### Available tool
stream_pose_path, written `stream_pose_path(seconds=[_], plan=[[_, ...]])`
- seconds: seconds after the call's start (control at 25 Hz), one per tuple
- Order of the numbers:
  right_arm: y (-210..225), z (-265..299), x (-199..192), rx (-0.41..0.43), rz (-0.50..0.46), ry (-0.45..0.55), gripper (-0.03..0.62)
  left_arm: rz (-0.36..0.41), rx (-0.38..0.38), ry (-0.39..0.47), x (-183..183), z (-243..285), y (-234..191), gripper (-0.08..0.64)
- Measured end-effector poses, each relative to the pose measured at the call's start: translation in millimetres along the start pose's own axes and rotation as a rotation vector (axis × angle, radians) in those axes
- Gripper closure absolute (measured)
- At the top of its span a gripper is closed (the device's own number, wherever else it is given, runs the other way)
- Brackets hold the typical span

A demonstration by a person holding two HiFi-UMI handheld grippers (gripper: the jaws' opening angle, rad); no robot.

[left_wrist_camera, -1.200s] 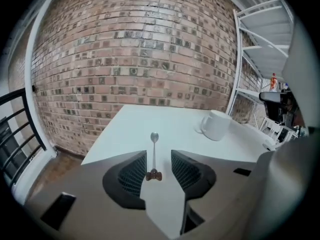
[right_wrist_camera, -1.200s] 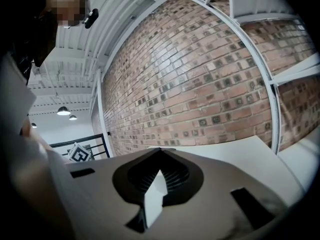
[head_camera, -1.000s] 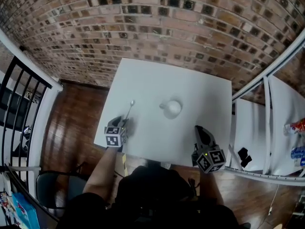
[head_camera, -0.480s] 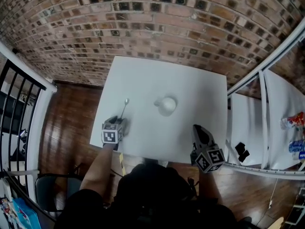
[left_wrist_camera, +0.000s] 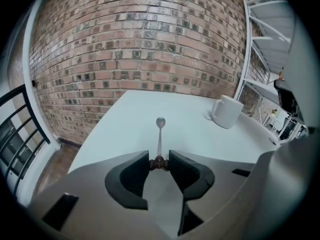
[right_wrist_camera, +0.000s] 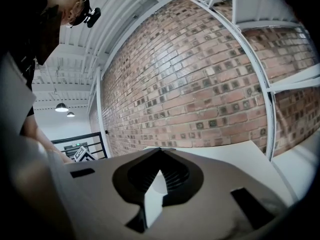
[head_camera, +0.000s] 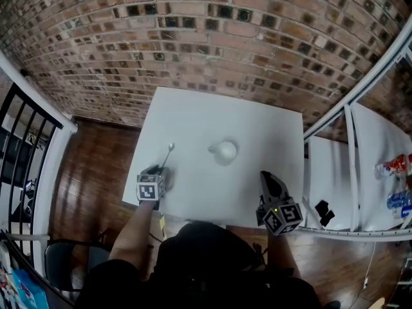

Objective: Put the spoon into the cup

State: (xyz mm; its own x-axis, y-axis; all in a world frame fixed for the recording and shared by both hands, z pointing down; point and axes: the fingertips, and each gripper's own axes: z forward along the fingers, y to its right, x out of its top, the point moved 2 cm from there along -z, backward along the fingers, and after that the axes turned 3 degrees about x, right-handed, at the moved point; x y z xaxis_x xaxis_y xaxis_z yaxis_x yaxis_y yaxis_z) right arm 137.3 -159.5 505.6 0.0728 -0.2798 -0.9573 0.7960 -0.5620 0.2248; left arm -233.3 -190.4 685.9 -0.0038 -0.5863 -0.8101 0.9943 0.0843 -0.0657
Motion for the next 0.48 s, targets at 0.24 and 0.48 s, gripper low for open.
stream_pose_path(seconds=[0.24, 0.48], plan=[[-11, 7, 8, 0.032, -0.009, 0.017, 0.588, 0.017, 0.010, 0.097, 28, -22, -9, 0.433], [-17, 15, 16, 0.075, -0.023, 0.046, 0.588, 0.024, 0.023, 0.208, 62, -47, -13, 0.433]])
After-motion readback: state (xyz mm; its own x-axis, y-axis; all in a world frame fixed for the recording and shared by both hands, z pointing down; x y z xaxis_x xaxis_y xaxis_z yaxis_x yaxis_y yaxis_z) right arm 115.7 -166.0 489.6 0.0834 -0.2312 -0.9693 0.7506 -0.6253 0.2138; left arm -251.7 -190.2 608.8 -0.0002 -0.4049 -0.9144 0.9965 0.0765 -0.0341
